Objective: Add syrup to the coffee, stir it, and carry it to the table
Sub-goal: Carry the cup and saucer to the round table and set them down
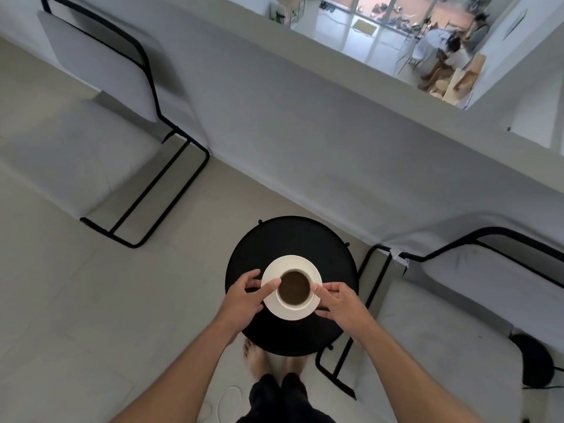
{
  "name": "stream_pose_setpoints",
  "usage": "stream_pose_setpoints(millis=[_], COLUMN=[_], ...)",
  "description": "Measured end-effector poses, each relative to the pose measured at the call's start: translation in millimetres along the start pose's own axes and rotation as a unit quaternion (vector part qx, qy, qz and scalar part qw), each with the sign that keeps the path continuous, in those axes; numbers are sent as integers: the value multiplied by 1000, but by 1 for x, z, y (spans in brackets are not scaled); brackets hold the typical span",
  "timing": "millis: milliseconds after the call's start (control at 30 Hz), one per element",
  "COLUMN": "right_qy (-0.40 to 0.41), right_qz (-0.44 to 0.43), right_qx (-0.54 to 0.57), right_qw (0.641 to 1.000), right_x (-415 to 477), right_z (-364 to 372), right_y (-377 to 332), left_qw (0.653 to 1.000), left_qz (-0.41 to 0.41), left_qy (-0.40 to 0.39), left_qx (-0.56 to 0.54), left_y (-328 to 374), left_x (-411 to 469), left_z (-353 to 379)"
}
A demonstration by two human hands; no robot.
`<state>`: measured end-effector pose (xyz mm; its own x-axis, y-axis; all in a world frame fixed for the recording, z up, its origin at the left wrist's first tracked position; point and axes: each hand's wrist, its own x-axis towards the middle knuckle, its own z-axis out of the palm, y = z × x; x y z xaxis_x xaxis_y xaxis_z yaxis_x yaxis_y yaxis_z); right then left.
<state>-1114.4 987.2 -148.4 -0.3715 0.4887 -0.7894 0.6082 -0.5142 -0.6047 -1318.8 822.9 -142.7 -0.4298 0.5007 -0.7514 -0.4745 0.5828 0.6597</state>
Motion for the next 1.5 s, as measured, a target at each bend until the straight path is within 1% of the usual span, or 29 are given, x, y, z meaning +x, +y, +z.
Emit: stream_pose_setpoints(millis=[167, 400, 633, 900, 1067, 1167, 1300, 1500], right_qy=[-3, -2, -13, -6, 8, 5, 6, 4], right_qz=[11, 17, 17, 22, 24, 25, 20, 12], right_qx=[-5, -9, -35, -87, -131, -145, -159, -175], right_qw=[1000, 1000, 999, 996, 991, 989, 987, 985], right_x=[51, 110, 151, 169, 175, 176, 178, 176], right_z=[0, 4, 5, 3, 0, -1, -1, 1], right_y=[26, 55, 71, 82, 84, 86, 87, 81], left_qw=[999, 998, 996, 990, 986, 982, 980, 975], left_qz=[-14, -25, -40, -49, -36, -31, -36, -50], left_qy=[14, 30, 41, 55, 56, 58, 69, 67], left_qx=[41, 40, 73, 119, 150, 176, 181, 204], left_y=[-27, -62, -88, -96, -91, -89, -84, -77], left_x=[48, 103, 140, 152, 154, 154, 154, 152], left_z=[5, 15, 19, 29, 27, 26, 28, 30])
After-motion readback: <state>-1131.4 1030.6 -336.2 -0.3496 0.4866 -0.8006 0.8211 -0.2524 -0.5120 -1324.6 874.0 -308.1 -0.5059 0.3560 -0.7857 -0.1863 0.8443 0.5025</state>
